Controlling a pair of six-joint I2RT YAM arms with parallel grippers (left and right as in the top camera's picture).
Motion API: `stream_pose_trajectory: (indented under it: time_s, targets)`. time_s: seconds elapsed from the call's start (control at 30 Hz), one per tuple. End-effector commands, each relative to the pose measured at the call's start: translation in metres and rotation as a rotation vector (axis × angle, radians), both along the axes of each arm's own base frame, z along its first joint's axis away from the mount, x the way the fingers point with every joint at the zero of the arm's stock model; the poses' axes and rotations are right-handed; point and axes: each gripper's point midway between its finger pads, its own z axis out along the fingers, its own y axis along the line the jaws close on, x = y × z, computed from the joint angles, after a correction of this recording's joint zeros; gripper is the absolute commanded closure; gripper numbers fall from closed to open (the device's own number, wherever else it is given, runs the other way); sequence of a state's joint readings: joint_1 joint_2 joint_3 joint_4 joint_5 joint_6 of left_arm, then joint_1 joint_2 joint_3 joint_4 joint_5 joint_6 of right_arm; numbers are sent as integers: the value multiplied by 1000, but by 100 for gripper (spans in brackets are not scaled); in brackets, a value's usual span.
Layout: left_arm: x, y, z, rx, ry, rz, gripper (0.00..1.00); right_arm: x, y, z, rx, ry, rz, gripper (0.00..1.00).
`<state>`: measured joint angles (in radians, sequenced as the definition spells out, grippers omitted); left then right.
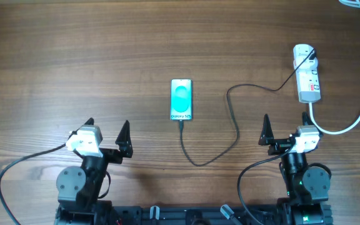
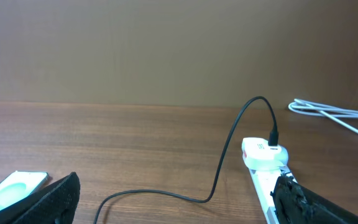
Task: Plug charger to phone and switch on socket
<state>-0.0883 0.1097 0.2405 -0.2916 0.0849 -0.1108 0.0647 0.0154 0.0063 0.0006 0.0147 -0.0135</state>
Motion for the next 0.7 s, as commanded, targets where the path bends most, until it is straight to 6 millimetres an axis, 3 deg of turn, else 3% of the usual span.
stream_pose_trajectory:
  time_s: [0.0,0.17,0.4,0.67]
  targets:
    - [1,-6,-6,-19,-45,-33,0,-1,2,3,-12,-16,13,0]
    - [5,-8,-9,-24,-96,-47,0,-1,2,3,-12,-16,13,0]
    - [7,-7,3,-34,-215,-41,0,-1,2,3,-12,-16,13,0]
    - [12,10,-5,-94,-207,42,0,-1,2,3,-12,-16,13,0]
